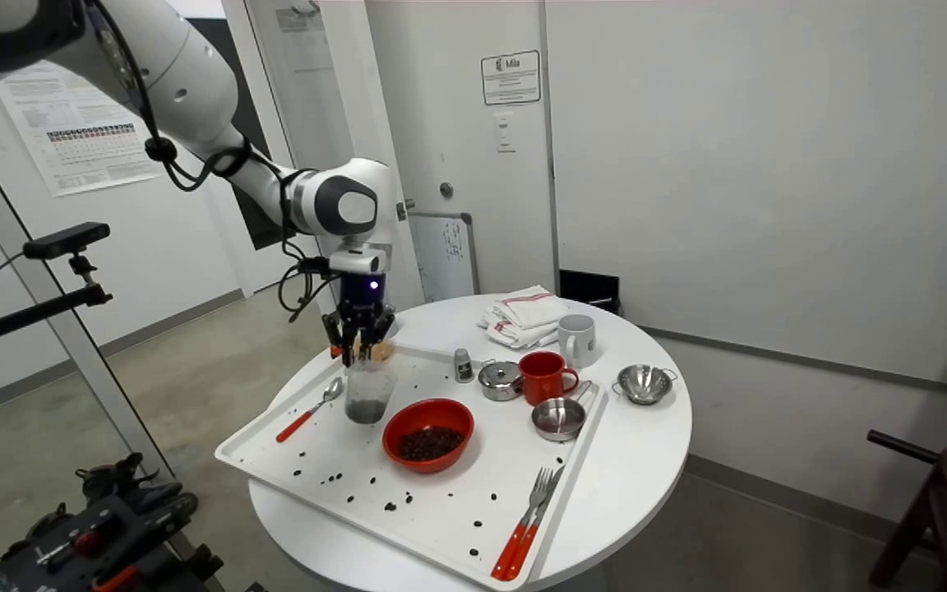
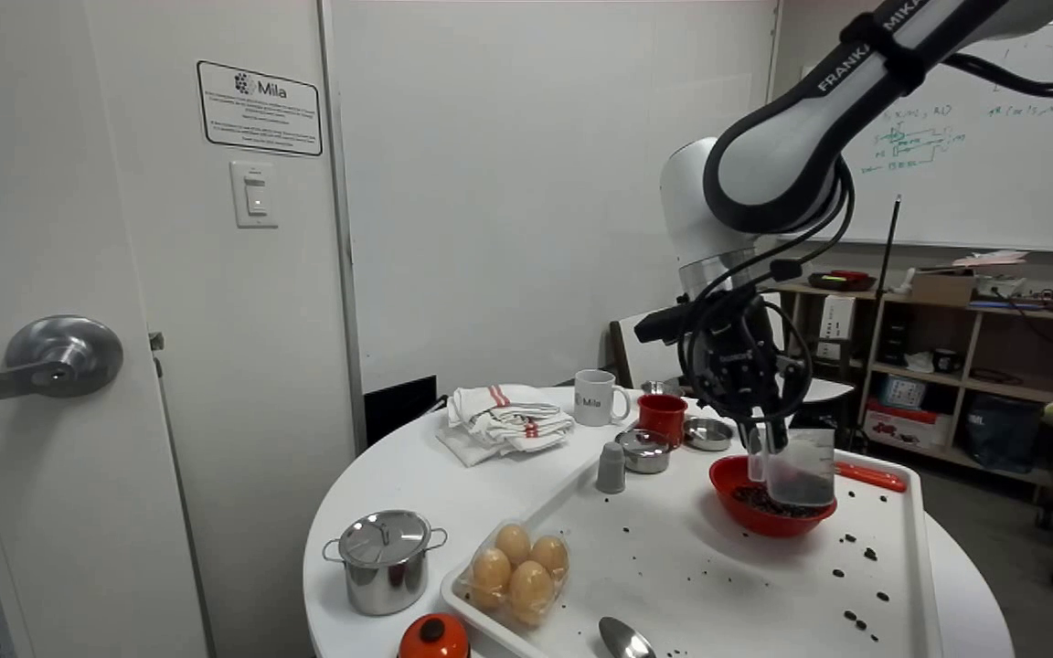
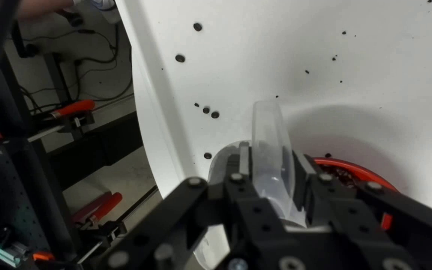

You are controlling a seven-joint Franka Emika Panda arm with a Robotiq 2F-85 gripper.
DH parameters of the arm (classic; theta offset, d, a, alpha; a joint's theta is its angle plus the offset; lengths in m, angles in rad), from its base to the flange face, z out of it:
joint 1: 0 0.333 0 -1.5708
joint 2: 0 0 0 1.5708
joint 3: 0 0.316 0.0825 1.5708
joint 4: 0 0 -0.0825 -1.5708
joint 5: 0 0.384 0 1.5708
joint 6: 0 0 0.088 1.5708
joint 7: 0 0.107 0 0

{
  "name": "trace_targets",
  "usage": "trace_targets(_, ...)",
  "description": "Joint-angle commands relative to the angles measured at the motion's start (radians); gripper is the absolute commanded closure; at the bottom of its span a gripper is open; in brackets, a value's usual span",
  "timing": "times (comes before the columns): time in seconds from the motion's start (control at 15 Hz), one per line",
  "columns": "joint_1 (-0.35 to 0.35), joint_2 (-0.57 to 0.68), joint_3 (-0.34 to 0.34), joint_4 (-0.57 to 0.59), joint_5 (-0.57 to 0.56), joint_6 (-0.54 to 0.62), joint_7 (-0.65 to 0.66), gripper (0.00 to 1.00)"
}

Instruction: Pour the contents in the clear jug into the red bowl

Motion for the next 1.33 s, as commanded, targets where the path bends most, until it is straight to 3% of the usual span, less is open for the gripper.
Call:
trace_targets(0.0, -0.057, 0.041, 0.014, 0.076, 0.108, -0.066, -0.123, 0.88)
trace_targets(0.6, -0.138, 0.11, 0.031, 0.142, 0.305, -0.137, -0.5, 0.88)
trace_targets(0.73, -0.092, 0.097, -0.012, 0.117, 0.295, -0.082, -0.406, 0.88)
trace_targets(0.8, -0.1, 0.092, -0.008, 0.105, 0.29, -0.095, -0.447, 0.74)
trace_targets(1.0, -0.095, 0.094, -0.015, 0.105, 0.288, -0.086, -0.429, 0.74)
trace_targets(1.07, -0.093, 0.094, -0.015, 0.105, 0.287, -0.085, -0.426, 0.88)
trace_targets(1.27, -0.083, 0.086, -0.005, 0.109, 0.295, -0.097, -0.421, 0.88)
